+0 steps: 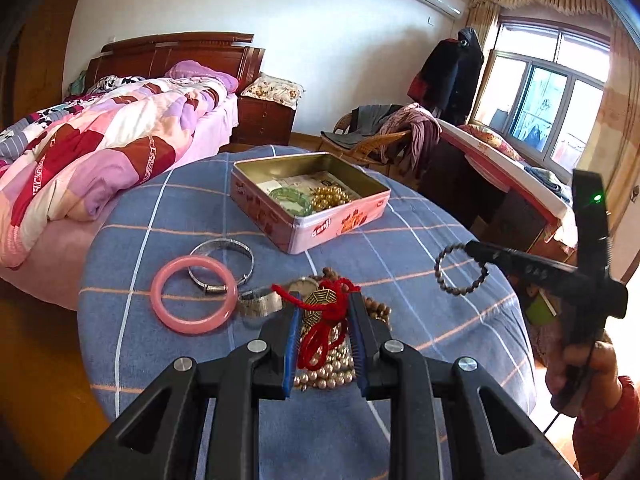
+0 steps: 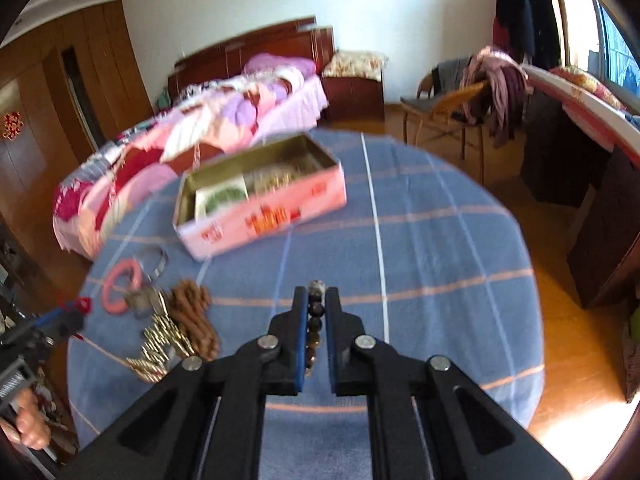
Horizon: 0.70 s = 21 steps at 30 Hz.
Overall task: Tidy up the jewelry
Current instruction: 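Carry the red charm and grey bracelet into the pink tin and open both tools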
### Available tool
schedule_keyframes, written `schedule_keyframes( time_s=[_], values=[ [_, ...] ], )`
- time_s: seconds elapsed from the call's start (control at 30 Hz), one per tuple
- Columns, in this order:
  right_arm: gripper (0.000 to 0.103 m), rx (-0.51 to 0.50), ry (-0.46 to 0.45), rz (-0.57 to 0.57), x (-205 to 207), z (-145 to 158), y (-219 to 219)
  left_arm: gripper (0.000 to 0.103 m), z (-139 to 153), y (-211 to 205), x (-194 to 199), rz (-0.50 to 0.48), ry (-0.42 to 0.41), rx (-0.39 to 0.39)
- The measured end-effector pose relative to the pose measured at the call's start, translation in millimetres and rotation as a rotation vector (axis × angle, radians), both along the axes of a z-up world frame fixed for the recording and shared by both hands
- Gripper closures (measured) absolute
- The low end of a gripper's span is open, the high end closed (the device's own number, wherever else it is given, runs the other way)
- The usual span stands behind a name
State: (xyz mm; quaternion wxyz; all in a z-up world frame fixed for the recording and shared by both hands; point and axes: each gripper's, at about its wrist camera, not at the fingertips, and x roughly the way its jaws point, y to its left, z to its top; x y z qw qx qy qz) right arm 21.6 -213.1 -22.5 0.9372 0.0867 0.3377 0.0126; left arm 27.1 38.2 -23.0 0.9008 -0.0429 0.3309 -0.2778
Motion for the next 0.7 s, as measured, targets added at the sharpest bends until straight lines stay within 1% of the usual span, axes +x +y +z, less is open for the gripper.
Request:
schedule_keyframes(
  time_s=[0.13, 0.3, 0.37, 0.43, 0.53, 0.7],
  values=[
    [0.092, 0.043, -0.048, 0.008, 7, 17, 1, 0.080, 4, -4, 7, 0.003, -0.014, -0.005],
    [0.092, 0.058, -0.113, 0.015, 18, 36, 5, 0.080, 11, -10, 17, 0.003, -0.043, -0.006],
    [0.092, 0.061, -0.137, 0.017, 25, 44, 8, 0.080, 18, -12, 24, 0.010, -0.060, -0.018],
    [0.092, 0.061, -0.157, 0.024, 31, 48, 11, 0.080, 24, -14, 30, 0.010, -0.076, -0.031],
    [0.092, 0.074, -0.181, 0.027, 39, 53, 13, 0.080, 30, -18, 40, 0.018, -0.105, -0.030],
    [0.092, 0.103, -0.216, 0.039, 59, 60, 18, 0.080, 36, -24, 60, 0.034, -0.123, -0.058]
  ],
)
